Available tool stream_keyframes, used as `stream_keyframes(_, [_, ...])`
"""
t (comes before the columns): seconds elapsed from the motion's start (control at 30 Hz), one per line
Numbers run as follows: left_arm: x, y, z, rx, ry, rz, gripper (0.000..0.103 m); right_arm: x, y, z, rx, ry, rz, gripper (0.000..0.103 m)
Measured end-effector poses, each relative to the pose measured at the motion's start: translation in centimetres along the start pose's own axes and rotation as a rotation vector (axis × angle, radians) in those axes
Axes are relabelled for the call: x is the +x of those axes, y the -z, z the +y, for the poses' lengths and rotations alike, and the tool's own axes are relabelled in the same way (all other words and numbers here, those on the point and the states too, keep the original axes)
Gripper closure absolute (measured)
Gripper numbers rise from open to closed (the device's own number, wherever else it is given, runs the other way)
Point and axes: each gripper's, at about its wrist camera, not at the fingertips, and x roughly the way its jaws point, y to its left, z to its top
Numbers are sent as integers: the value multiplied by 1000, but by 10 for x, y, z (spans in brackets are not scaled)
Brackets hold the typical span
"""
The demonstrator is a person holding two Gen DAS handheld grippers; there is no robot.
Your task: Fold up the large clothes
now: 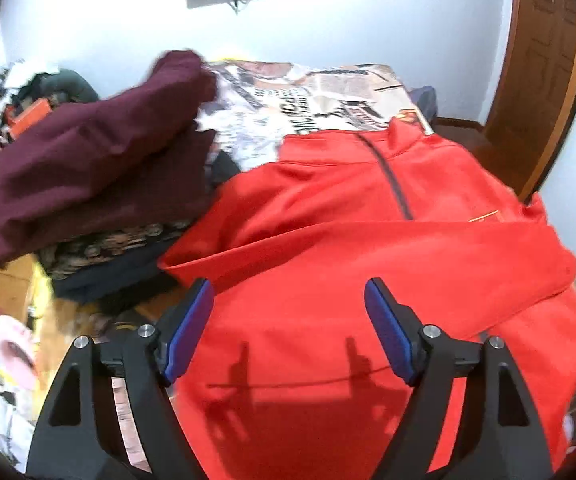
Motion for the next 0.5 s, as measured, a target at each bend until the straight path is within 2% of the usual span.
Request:
stream_keyframes(0.17, [29,-5,-18,-37,107,78,26,42,4,-40,161,-48,119,42])
stream_keyframes(0.33, [60,7,-31,-85,193,183,26,80,11,-70,297,-88,210,42])
stream_keyframes(0.5, [83,16,-41,-87,202,238,26,99,3,-77,338,-79,205,42])
